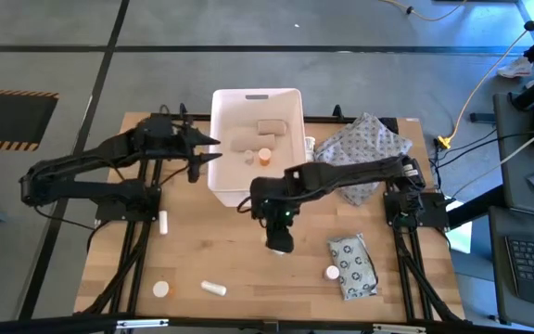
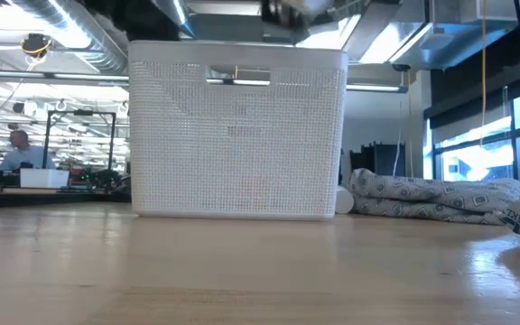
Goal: Pick & place medical supplies in basket/bin
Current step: Put the bottom white pill bottle into the white bin
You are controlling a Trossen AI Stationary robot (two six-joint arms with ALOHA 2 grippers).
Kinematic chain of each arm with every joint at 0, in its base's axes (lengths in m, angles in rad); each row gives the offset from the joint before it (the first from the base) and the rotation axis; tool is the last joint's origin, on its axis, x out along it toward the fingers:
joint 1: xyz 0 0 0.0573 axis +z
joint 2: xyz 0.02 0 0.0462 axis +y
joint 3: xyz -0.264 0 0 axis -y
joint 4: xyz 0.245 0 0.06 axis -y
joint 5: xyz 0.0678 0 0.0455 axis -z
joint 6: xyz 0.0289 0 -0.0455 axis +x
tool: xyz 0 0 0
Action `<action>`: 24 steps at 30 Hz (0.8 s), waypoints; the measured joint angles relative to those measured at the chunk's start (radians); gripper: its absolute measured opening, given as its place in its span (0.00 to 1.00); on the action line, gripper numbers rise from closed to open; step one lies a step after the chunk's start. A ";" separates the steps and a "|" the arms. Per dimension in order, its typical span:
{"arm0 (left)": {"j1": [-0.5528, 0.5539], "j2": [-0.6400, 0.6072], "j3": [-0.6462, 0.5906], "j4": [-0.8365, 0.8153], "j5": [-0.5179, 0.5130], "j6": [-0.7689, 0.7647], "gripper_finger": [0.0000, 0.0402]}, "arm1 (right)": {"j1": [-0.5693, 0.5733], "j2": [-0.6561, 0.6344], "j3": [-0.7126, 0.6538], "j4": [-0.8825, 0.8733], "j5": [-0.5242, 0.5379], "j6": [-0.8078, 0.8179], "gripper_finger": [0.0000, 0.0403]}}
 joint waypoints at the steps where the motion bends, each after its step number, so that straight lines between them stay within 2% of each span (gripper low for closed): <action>1: 0.000 -0.016 0.000 0.004 0.000 0.000 0.43 | -0.002 0.000 0.041 -0.018 0.037 -0.032 0.40; 8: 0.000 -0.061 0.000 0.012 0.000 0.000 0.43 | -0.074 -0.002 0.266 0.004 0.362 -0.302 0.40; 11: 0.000 -0.056 0.000 0.012 0.000 0.000 0.43 | -0.131 -0.003 0.285 0.083 0.427 -0.390 0.40; 16: 0.000 -0.039 0.000 0.011 -0.001 0.000 0.43 | -0.241 0.027 0.286 0.229 0.390 -0.508 0.40; 21: 0.000 -0.033 0.000 -0.011 -0.001 0.000 0.43 | -0.332 0.113 0.285 0.260 0.286 -0.491 0.40; 24: 0.000 -0.032 0.000 -0.028 -0.002 0.000 0.43 | -0.360 0.175 0.285 0.274 0.258 -0.488 0.40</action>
